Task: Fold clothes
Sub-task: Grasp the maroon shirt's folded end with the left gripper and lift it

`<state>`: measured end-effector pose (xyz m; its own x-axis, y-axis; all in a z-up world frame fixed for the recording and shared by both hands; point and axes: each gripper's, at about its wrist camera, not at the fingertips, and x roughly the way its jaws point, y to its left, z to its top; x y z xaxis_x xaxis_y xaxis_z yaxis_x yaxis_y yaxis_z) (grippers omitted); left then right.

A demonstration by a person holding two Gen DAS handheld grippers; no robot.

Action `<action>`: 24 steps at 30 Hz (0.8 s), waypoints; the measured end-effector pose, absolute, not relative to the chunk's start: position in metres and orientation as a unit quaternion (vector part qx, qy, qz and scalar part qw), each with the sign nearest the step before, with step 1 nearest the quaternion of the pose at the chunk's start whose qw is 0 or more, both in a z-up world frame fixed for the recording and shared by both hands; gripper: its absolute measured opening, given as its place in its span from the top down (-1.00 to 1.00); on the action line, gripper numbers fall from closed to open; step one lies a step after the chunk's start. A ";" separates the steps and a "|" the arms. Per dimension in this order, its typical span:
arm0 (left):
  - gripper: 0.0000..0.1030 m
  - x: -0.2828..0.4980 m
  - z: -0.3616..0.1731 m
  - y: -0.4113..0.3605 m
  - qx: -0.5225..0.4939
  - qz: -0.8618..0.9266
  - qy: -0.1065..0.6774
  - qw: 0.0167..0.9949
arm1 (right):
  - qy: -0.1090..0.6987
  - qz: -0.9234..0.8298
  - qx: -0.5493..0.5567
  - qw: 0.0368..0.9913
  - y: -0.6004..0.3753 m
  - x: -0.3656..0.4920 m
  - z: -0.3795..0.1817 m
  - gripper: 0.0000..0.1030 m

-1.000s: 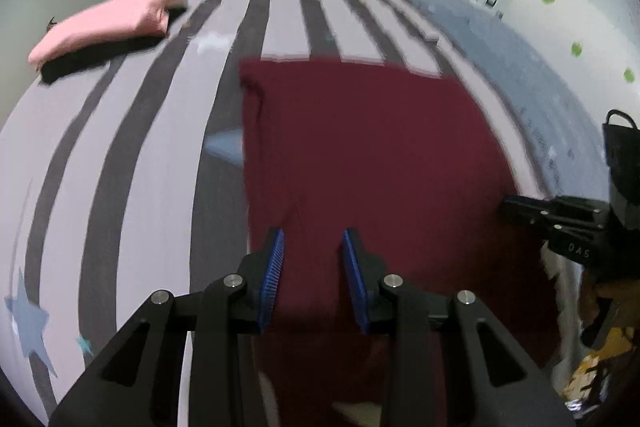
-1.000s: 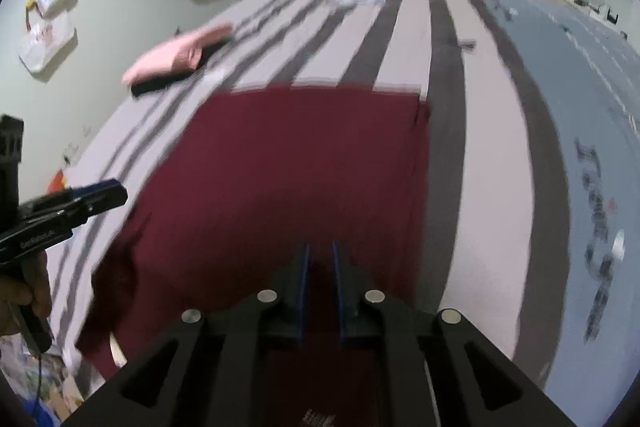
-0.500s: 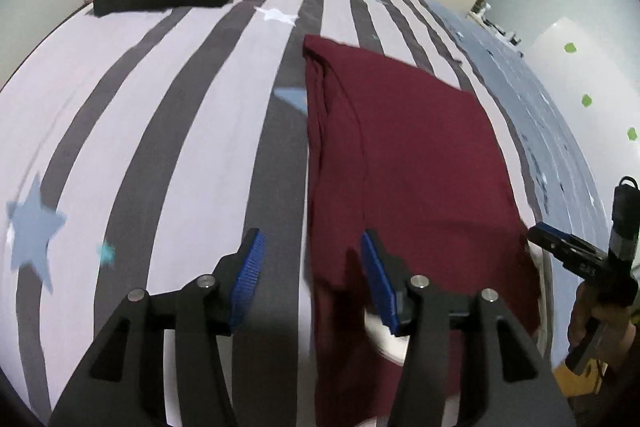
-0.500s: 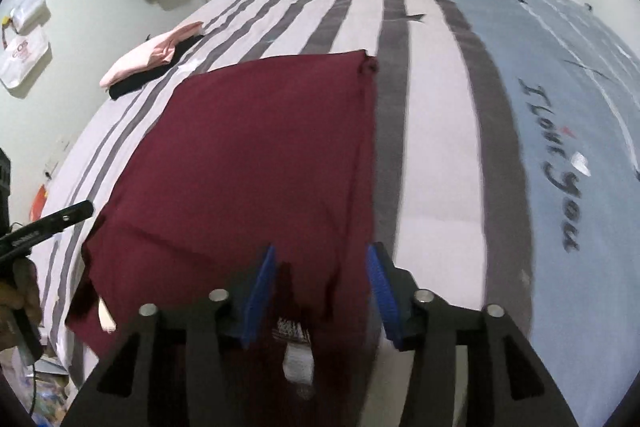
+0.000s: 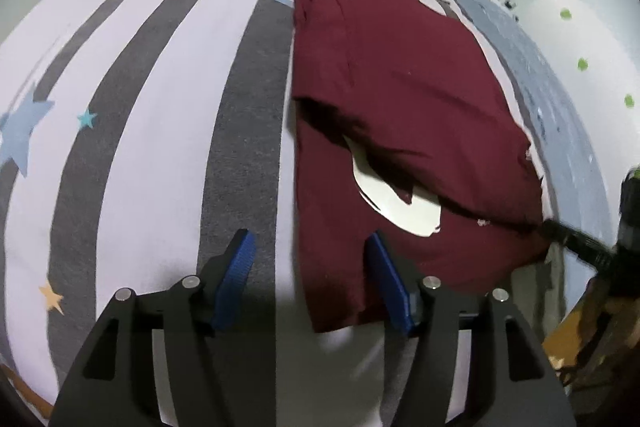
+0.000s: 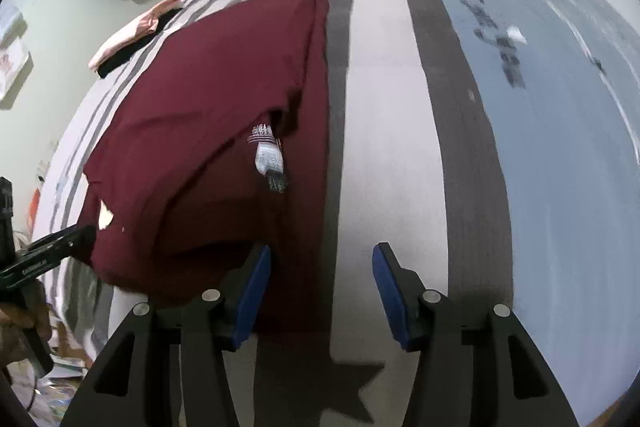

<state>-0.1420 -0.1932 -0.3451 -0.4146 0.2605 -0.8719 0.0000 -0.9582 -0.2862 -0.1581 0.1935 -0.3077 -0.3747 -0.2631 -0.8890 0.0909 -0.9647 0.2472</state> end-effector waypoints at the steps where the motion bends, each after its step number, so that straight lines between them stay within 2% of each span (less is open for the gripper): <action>1: -0.10 -0.141 -0.346 -0.193 -0.533 0.833 -0.124 0.078 | -0.078 -0.826 0.548 0.109 0.194 -0.157 -0.307 0.05; 10: -0.11 -0.127 -0.348 -0.172 -0.514 0.849 -0.075 0.098 | -0.078 -0.832 0.535 0.125 0.186 -0.157 -0.313 0.01; 13: -0.05 -0.120 -0.350 -0.173 -0.511 0.850 -0.085 0.096 | -0.085 -0.832 0.533 0.130 0.183 -0.158 -0.316 0.00; 16: 0.19 -0.118 -0.350 -0.167 -0.508 0.852 -0.082 0.096 | -0.090 -0.830 0.532 0.145 0.176 -0.156 -0.318 0.00; 19: 0.52 -0.119 -0.350 -0.159 -0.511 0.849 -0.076 0.109 | -0.091 -0.826 0.533 0.161 0.166 -0.149 -0.322 0.01; 20: 0.66 -0.121 -0.350 -0.156 -0.513 0.848 -0.074 0.115 | -0.089 -0.825 0.534 0.165 0.163 -0.149 -0.324 0.05; 21: 0.79 -0.122 -0.349 -0.154 -0.515 0.846 -0.073 0.117 | -0.088 -0.823 0.535 0.168 0.160 -0.150 -0.325 0.18; 22: 0.83 -0.123 -0.349 -0.153 -0.517 0.845 -0.072 0.119 | -0.086 -0.822 0.536 0.172 0.157 -0.152 -0.326 0.47; 24: 0.85 -0.128 -0.345 -0.151 -0.520 0.842 -0.075 0.120 | -0.096 -0.817 0.541 0.178 0.156 -0.154 -0.328 0.71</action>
